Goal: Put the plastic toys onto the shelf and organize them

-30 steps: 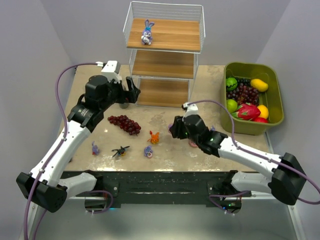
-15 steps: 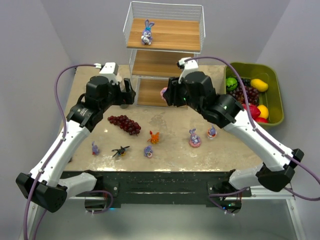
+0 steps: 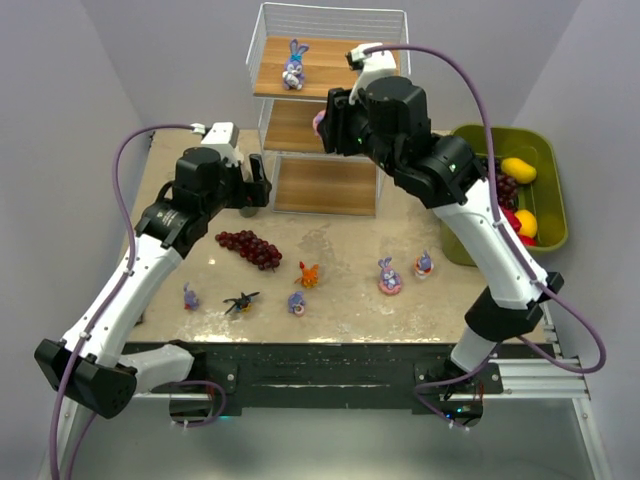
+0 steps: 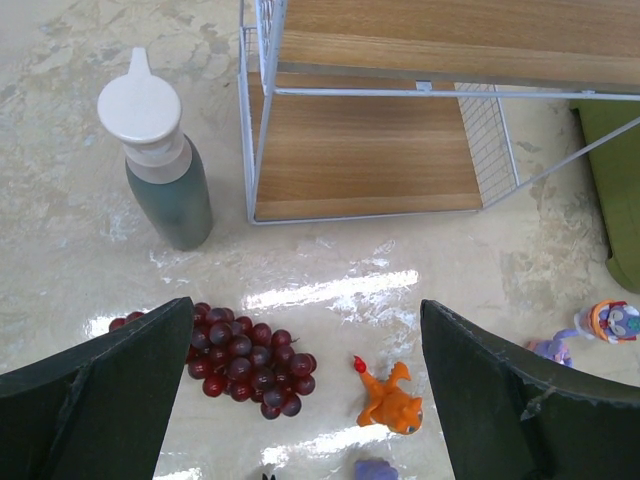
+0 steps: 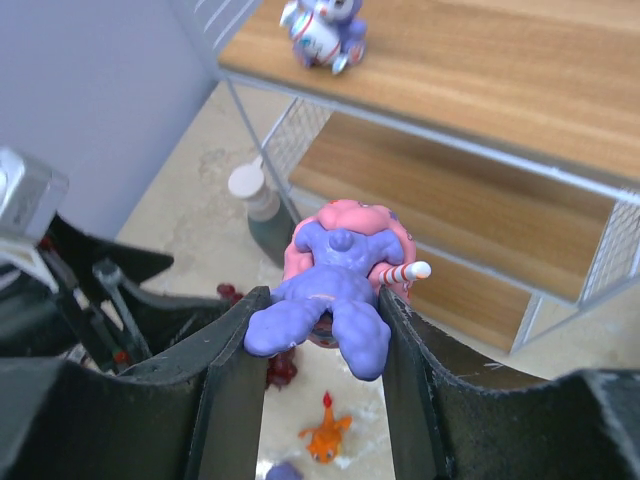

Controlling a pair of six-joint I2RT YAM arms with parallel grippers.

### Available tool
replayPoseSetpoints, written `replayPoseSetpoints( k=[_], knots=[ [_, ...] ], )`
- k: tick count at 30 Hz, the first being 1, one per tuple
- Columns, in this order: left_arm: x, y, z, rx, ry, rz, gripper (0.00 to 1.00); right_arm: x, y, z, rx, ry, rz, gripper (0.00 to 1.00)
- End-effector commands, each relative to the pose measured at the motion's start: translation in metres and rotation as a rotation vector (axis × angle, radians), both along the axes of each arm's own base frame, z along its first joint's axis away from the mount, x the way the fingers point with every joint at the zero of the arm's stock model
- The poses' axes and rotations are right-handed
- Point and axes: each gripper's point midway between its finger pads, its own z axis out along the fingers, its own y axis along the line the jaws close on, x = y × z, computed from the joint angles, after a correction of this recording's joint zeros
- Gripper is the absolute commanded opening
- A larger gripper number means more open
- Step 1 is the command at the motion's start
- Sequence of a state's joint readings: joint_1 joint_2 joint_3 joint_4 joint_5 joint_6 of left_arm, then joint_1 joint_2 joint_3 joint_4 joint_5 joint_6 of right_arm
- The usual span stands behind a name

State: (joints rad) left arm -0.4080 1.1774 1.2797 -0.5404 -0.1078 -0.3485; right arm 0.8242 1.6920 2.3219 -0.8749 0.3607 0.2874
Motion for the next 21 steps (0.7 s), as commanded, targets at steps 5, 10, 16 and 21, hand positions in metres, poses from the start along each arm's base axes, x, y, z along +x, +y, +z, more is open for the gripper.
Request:
replayPoseSetpoints(
  k=[5, 10, 16, 21],
  knots=[
    [0.007, 0.000, 0.015, -0.022, -0.044, 0.012, 1.00, 0.042, -0.018, 0.043, 0.046, -0.158, -0.081, 0.00],
    [0.009, 0.002, 0.007, -0.009, -0.031, 0.024, 1.00, 0.059, -0.024, 0.060, 0.047, -0.247, -0.121, 0.00],
    [0.010, 0.003, -0.001, 0.003, -0.011, 0.031, 1.00, 0.074, -0.022, 0.065, 0.050, -0.288, -0.135, 0.00],
    [0.011, 0.003, -0.004, 0.007, -0.006, 0.034, 1.00, 0.083, -0.016, 0.067, 0.064, -0.312, -0.124, 0.00]
  ],
)
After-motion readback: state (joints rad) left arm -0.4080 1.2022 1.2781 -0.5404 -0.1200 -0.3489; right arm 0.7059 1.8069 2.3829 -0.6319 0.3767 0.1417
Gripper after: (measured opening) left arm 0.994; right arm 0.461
